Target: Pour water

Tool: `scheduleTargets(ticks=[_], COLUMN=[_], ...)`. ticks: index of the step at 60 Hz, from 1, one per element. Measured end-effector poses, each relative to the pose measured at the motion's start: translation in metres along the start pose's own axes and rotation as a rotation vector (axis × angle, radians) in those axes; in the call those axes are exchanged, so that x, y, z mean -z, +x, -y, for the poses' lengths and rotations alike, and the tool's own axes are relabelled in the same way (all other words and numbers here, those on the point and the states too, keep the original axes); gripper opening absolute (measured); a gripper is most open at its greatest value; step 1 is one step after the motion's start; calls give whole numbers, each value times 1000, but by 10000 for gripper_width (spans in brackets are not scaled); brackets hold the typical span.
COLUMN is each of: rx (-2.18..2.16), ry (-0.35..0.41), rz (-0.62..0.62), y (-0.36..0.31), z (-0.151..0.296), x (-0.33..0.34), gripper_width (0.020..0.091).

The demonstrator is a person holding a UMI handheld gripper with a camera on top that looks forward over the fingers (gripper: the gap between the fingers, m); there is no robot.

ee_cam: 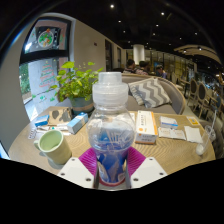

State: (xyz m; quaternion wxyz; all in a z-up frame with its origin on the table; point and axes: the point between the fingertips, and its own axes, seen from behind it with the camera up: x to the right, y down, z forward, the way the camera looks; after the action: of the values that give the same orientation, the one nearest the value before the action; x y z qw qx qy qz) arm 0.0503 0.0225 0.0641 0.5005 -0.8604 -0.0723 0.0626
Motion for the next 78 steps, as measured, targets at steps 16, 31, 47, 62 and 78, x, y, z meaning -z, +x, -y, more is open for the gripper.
scheduleTargets(ticks=[16, 31, 47, 62, 78], rx=[-10, 12, -12, 6, -3], ry=[41, -77, -183, -173, -165], rz=[6, -33, -169, -251, -270], y=[2, 3, -29, -70, -88], z=[-3, -11, -9, -1, 2], x=[0, 42, 174, 264, 294], gripper_width=[510, 861, 854, 852, 853])
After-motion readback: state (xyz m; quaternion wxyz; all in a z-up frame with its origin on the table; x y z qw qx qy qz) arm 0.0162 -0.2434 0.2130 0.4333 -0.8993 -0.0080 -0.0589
